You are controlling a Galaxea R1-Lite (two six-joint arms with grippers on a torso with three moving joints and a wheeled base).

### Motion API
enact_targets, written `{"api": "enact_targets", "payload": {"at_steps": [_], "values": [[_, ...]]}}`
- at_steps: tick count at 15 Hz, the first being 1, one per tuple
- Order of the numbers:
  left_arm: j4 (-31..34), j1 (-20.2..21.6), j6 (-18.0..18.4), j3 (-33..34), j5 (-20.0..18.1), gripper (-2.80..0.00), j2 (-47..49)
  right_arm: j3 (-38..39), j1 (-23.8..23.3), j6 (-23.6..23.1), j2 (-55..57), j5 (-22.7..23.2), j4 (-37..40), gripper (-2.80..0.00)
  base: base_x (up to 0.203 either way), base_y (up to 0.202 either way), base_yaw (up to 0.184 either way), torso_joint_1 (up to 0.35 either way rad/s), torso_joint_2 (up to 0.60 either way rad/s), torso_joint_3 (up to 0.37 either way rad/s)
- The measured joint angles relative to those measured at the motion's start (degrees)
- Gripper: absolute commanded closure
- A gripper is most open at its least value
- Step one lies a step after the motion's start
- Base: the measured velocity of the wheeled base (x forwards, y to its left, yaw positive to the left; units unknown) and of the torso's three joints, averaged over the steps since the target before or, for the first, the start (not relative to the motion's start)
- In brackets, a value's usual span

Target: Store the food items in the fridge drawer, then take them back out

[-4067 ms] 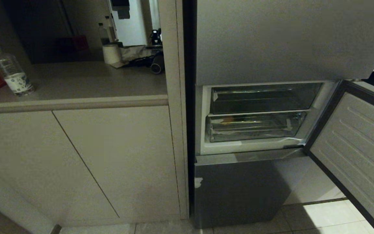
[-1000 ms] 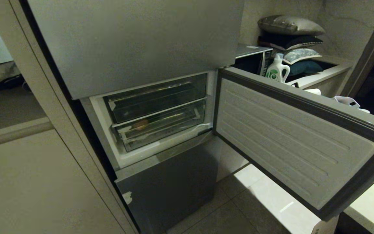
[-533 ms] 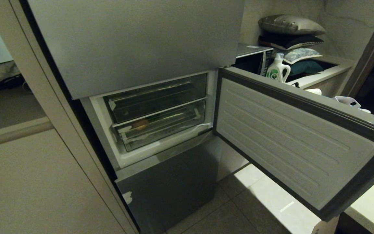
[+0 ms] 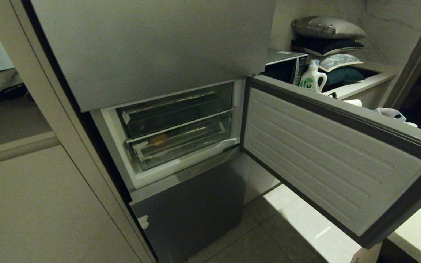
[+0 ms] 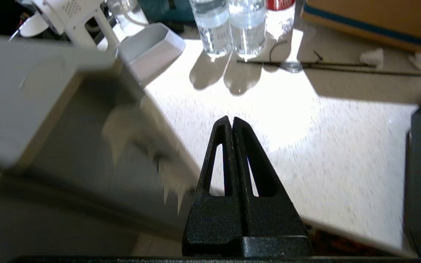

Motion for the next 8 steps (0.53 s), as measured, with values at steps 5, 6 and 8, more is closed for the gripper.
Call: {"api": "enact_targets", "payload": {"at_steps": [5,6,8], "values": [[0.0,0.0,0.0,0.0,0.02,0.0,0.0,-0.82,-0.16,0.05,4.04,0.0,-3.11,0.0,0.0,0.0,0.0,0.0,0.0,0.0],[0.0,-0.02,0.0,0.0,0.01,0.0,0.0,-1.15,-0.19,0.15,4.57,0.0,-3.08,0.0,0.0,0.0,0.0,0.0,0.0,0.0],[0.02,-0.02,0.0,0.0,0.02,0.0,0.0,-1.77,-0.28,0.44,5.56,0.04,-3.42,0.0,0.0,0.0,0.0,0.0,0.0,0.0]]}}
